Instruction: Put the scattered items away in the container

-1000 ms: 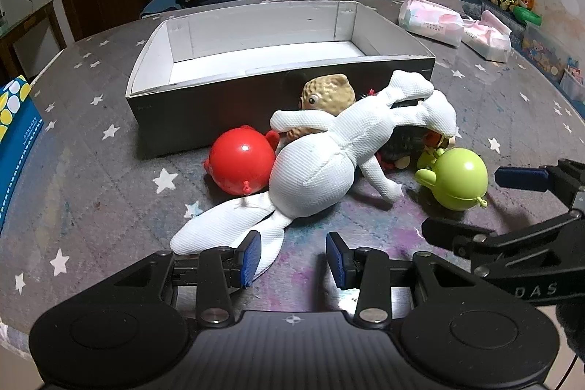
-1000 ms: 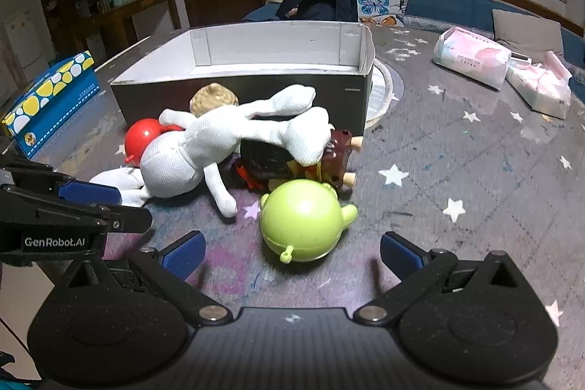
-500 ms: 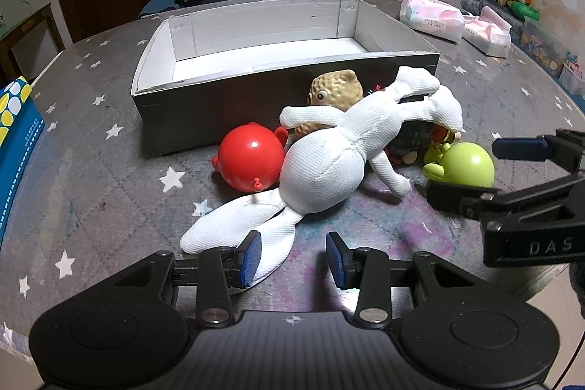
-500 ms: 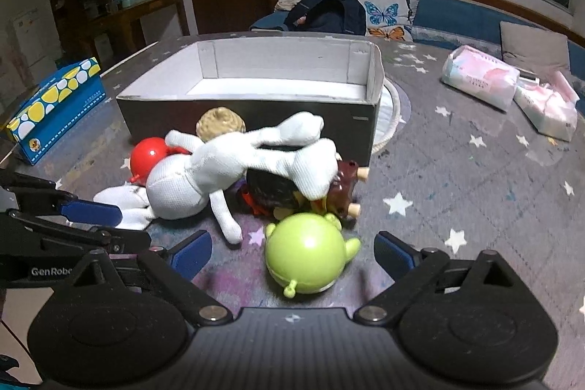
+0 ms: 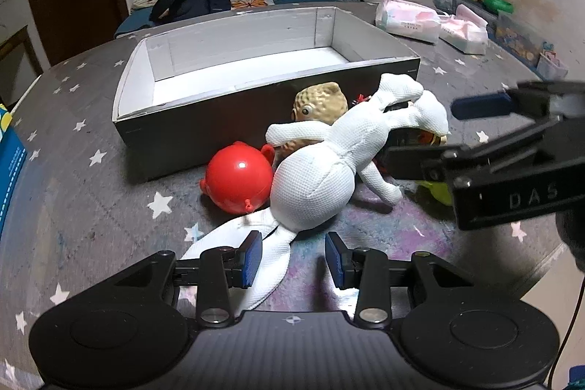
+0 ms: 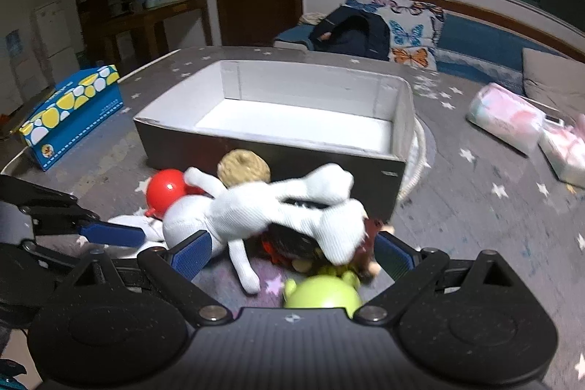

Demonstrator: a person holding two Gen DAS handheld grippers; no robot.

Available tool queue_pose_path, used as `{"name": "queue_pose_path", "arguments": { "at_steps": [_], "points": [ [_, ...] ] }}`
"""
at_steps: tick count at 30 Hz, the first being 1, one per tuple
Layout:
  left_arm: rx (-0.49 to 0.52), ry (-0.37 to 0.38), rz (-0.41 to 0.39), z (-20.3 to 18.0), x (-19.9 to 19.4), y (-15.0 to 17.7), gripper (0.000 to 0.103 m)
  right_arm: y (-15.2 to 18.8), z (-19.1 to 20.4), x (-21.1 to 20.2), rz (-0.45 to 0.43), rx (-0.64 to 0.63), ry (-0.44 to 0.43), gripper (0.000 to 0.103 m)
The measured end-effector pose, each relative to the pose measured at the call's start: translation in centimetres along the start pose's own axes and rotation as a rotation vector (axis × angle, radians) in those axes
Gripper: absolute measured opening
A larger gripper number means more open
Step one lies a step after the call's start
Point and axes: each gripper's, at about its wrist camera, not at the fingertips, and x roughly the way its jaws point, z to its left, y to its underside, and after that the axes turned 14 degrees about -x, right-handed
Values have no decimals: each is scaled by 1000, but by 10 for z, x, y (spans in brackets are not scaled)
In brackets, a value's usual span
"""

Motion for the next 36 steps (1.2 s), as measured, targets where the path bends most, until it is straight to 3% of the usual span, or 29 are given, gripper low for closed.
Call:
{"name": "queue_pose_path", "arguments": {
  "at_steps": [15,22,32,36],
  "points": [
    [40,48,-34,7,13,-2,33,-30,0,8,-32,-105,-45,93],
    [73,47,-41,14,13,-2,13,-33,19,18,-22,-177,-123,93],
    [99,13,-47,38,5,0,15,-26,43,23,16,-274,-235,93],
    [134,20,-62,40,-2,2,15,-21,50,21,35,-317,-237,90]
  ]
}}
